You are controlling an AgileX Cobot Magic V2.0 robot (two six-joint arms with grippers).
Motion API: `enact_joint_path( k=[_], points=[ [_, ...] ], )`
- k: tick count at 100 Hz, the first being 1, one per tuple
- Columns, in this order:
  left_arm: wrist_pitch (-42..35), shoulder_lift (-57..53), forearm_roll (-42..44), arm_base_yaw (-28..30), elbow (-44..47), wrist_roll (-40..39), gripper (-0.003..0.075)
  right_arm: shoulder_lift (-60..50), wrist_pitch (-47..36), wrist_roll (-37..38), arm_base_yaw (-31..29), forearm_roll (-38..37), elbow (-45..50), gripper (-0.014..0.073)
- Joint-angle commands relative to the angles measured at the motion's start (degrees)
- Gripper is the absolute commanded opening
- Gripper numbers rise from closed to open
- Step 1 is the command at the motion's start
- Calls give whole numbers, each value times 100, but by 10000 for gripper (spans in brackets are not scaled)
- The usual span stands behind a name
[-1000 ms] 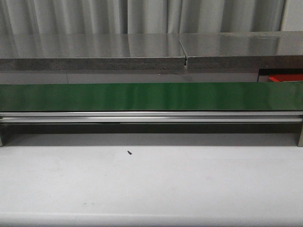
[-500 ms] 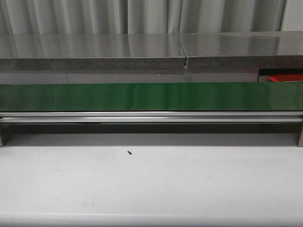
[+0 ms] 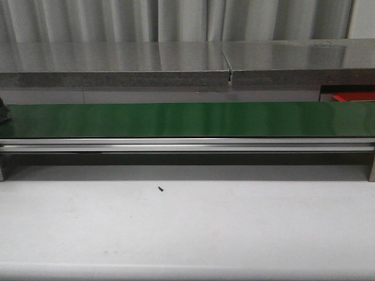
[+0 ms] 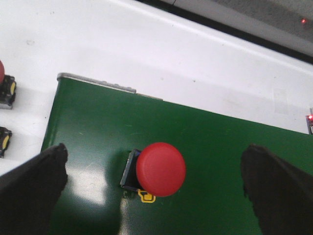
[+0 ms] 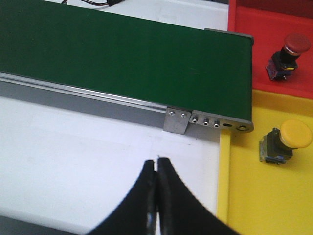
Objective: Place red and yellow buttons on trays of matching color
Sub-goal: 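Grasp the red button with the left gripper and set it on the belt, then grasp a yellow button from the cluster with the left gripper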
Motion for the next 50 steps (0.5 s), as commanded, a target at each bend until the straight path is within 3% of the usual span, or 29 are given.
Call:
enact_joint_path(
  k=[1, 21, 50],
  points=[
    [-233, -462, -159, 124, -188, 24, 693, -19, -293, -58, -1, 60, -139, -69],
    [-194, -532, 529, 893, -188, -61, 693, -19, -293, -58, -1, 60, -139, -69],
    [-442, 87, 519, 1854, -188, -61, 693, -19, -293, -58, -1, 60, -139, -69]
  ],
)
